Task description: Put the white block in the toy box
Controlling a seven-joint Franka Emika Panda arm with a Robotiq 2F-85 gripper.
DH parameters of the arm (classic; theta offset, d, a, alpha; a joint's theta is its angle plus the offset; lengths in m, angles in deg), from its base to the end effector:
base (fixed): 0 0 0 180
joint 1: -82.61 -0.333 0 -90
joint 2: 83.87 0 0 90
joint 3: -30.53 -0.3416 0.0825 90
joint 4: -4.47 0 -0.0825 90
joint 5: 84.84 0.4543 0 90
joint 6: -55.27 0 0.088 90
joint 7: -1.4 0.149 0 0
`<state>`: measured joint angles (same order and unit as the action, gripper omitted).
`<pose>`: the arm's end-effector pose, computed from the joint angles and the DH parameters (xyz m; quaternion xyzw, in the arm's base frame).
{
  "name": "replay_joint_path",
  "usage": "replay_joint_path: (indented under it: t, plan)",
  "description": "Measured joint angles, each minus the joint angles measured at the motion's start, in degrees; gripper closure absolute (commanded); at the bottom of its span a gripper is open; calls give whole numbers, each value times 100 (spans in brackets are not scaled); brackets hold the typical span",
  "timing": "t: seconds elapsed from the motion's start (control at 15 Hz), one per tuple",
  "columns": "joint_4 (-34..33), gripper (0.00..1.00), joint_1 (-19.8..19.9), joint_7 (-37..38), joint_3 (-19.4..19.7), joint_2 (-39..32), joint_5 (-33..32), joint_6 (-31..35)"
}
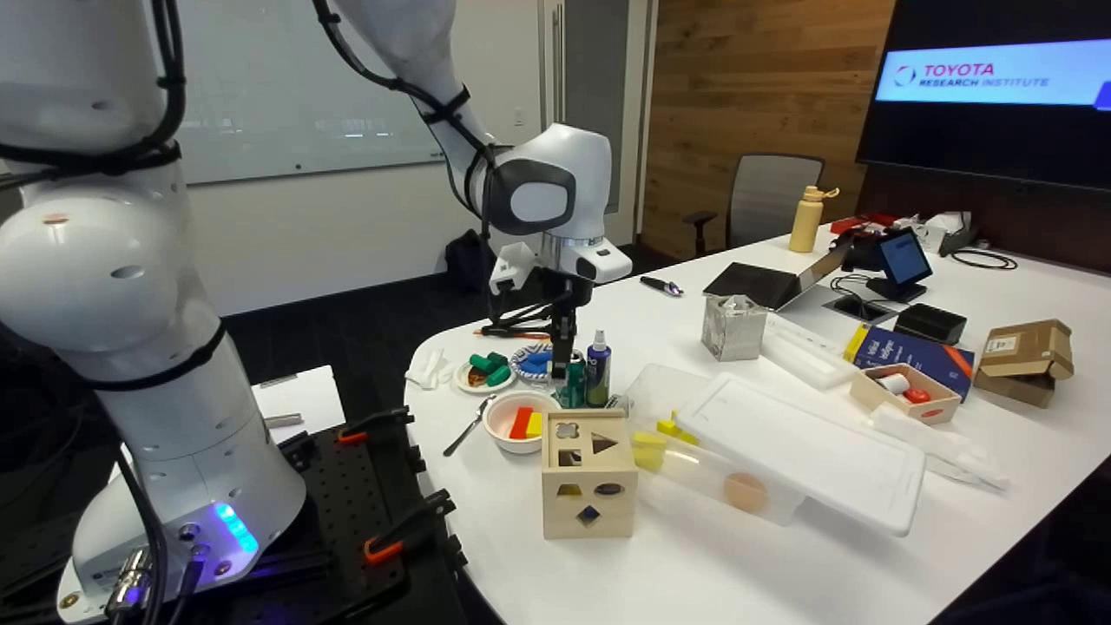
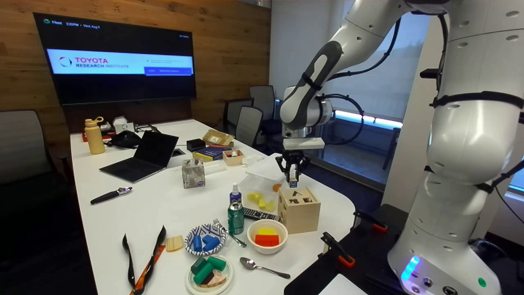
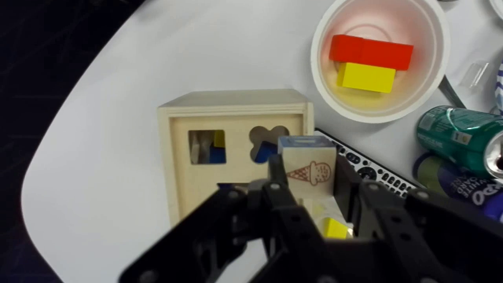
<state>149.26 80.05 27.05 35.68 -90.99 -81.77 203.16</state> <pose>0.4878 -0.0236 0.1453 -0.9633 0.2661 0.0356 0.0008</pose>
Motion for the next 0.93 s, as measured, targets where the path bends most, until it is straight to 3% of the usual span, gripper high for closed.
replay_joint_path:
  t: [0.4,0.93]
  plan:
    - [413,92,559,-782,195,4,-2,288]
    - [509,92,663,-784,296,-477,0,1139]
